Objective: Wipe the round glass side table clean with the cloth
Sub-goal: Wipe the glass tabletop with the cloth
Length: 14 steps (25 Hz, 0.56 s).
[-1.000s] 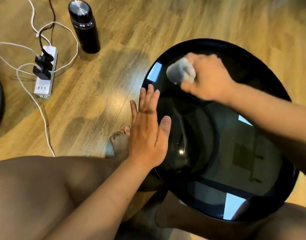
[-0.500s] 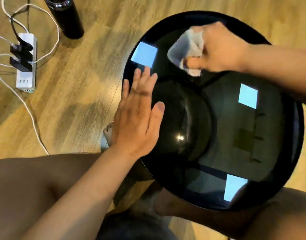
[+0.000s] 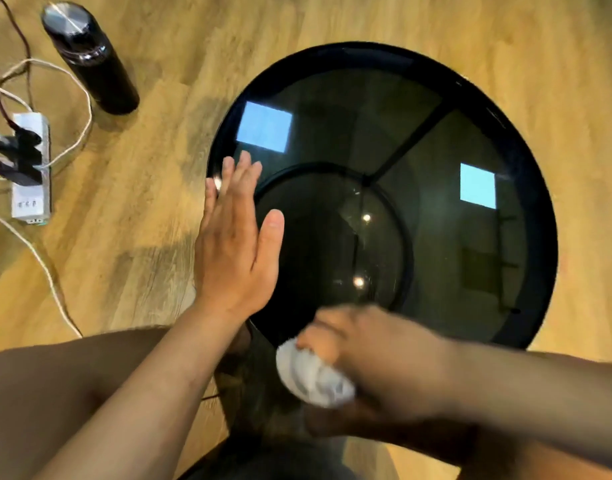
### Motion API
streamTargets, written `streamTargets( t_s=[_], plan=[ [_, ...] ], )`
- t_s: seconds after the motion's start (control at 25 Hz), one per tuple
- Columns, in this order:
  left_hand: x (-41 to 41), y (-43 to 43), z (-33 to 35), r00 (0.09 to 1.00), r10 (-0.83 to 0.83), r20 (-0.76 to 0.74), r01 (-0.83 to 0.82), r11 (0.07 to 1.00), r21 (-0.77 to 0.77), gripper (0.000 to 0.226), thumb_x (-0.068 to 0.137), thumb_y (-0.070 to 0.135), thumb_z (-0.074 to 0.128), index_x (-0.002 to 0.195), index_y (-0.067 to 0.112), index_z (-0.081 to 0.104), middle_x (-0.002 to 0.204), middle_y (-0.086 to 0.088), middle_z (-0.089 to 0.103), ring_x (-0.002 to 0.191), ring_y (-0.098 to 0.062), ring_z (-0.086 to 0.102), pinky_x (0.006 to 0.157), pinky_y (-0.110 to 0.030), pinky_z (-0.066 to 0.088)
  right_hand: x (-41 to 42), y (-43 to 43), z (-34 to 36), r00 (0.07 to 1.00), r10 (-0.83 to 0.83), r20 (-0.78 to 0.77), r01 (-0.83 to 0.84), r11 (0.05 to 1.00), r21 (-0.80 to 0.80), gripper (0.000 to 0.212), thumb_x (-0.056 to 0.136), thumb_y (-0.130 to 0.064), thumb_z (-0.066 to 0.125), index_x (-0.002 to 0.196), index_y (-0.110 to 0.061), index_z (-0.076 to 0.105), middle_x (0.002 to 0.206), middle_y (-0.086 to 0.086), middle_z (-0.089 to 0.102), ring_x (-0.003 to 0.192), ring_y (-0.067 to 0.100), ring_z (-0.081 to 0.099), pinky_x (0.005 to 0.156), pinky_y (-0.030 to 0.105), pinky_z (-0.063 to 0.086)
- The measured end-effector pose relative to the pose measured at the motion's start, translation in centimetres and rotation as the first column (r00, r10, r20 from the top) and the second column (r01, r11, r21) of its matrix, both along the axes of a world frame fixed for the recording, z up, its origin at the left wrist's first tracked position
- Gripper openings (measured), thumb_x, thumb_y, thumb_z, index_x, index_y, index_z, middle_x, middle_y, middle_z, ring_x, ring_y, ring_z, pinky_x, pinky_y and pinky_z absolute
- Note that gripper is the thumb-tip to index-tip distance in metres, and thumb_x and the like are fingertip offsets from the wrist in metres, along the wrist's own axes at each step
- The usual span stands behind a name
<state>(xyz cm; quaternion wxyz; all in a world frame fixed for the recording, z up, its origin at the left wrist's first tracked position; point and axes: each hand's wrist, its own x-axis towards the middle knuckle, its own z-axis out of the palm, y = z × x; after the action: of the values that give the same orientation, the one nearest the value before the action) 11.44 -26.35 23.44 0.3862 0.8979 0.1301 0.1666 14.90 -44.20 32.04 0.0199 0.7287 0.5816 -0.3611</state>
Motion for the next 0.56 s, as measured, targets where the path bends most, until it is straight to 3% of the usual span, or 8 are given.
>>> streamTargets(
  t_s=[0.04, 0.08, 0.2, 0.24, 0.32, 0.4, 0.56],
  plan=[
    [0.0, 0.0, 0.1, 1.000, -0.003, 0.003, 0.003, 1.000, 0.003, 0.056, 0.101, 0.035, 0.026, 0.151, 0.010, 0.027, 0.162, -0.008, 0.024, 0.153, -0.021, 0.013, 0.125, -0.035, 0.001, -0.3, -0.6, -0.4, 0.998, 0.025, -0.063, -0.027, 0.999, -0.032, 0.051, 0.079, -0.046, 0.057, 0.120, -0.016, 0.052, 0.111, 0.003, 0.057, 0.101, 0.023, 0.057, 0.082, 0.041, 0.053],
    [-0.1, 0.1, 0.1, 1.000, -0.005, 0.003, 0.005, 1.000, 0.018, 0.055, 0.101, 0.035, 0.026, 0.150, 0.010, 0.028, 0.162, -0.008, 0.025, 0.153, -0.021, 0.013, 0.125, -0.038, 0.002, 0.7, -0.5, -0.6, 0.998, 0.014, -0.053, -0.013, 0.999, 0.031, 0.044, 0.080, -0.045, 0.055, 0.114, -0.016, 0.057, 0.109, 0.003, 0.059, 0.100, 0.023, 0.058, 0.082, 0.040, 0.054],
    [0.0, 0.0, -0.2, 1.000, -0.017, -0.015, 0.018, 0.998, 0.054, 0.054, 0.100, 0.034, 0.028, 0.149, 0.010, 0.032, 0.161, -0.008, 0.028, 0.153, -0.022, 0.015, 0.125, -0.047, 0.007, 9.2, 1.5, -0.9, 0.957, -0.290, 0.021, 0.279, 0.936, 0.215, 0.017, 0.076, -0.037, 0.065, 0.088, -0.025, 0.062, 0.096, 0.003, 0.064, 0.083, 0.022, 0.065, 0.071, 0.035, 0.055],
    [0.1, 0.1, -0.1, 1.000, -0.016, -0.016, 0.017, 0.999, 0.051, 0.054, 0.100, 0.034, 0.028, 0.149, 0.010, 0.033, 0.161, -0.008, 0.028, 0.153, -0.021, 0.015, 0.125, -0.048, 0.007, 13.1, 2.5, -1.0, 0.925, -0.371, 0.086, 0.339, 0.904, 0.262, 0.023, 0.075, -0.037, 0.066, 0.092, -0.021, 0.063, 0.097, 0.004, 0.065, 0.083, 0.022, 0.066, 0.071, 0.034, 0.054],
    [0.1, 0.2, 0.0, 1.000, -0.018, -0.018, 0.019, 0.999, 0.038, 0.054, 0.100, 0.033, 0.029, 0.148, 0.010, 0.034, 0.161, -0.008, 0.029, 0.153, -0.021, 0.015, 0.124, -0.048, 0.007, 21.1, 4.1, -2.0, 0.849, -0.400, 0.346, 0.306, 0.905, 0.296, 0.030, 0.078, -0.027, 0.066, 0.100, -0.007, 0.066, 0.102, 0.012, 0.066, 0.092, 0.027, 0.063, 0.079, 0.036, 0.051],
    [-0.1, 0.1, 0.0, 0.999, -0.024, -0.023, 0.025, 0.999, 0.035, 0.054, 0.099, 0.033, 0.028, 0.148, 0.010, 0.035, 0.161, -0.008, 0.029, 0.153, -0.021, 0.015, 0.124, -0.049, 0.006, 26.4, 5.0, -2.7, 0.698, -0.437, 0.568, 0.361, 0.899, 0.248, 0.023, 0.089, -0.014, 0.060, 0.105, 0.003, 0.065, 0.102, 0.021, 0.063, 0.094, 0.033, 0.060, 0.077, 0.037, 0.045],
    [0.3, 0.2, 0.1, 0.999, -0.009, -0.031, 0.010, 0.999, 0.044, 0.054, 0.100, 0.034, 0.028, 0.148, 0.011, 0.035, 0.160, -0.008, 0.030, 0.153, -0.022, 0.015, 0.125, -0.046, 0.003, 27.6, 5.5, -3.6, 0.562, -0.552, 0.616, 0.477, 0.825, 0.304, 0.043, 0.087, -0.007, 0.062, 0.126, 0.004, 0.049, 0.121, 0.028, 0.055, 0.112, 0.043, 0.054, 0.091, 0.045, 0.046]
  ],
)
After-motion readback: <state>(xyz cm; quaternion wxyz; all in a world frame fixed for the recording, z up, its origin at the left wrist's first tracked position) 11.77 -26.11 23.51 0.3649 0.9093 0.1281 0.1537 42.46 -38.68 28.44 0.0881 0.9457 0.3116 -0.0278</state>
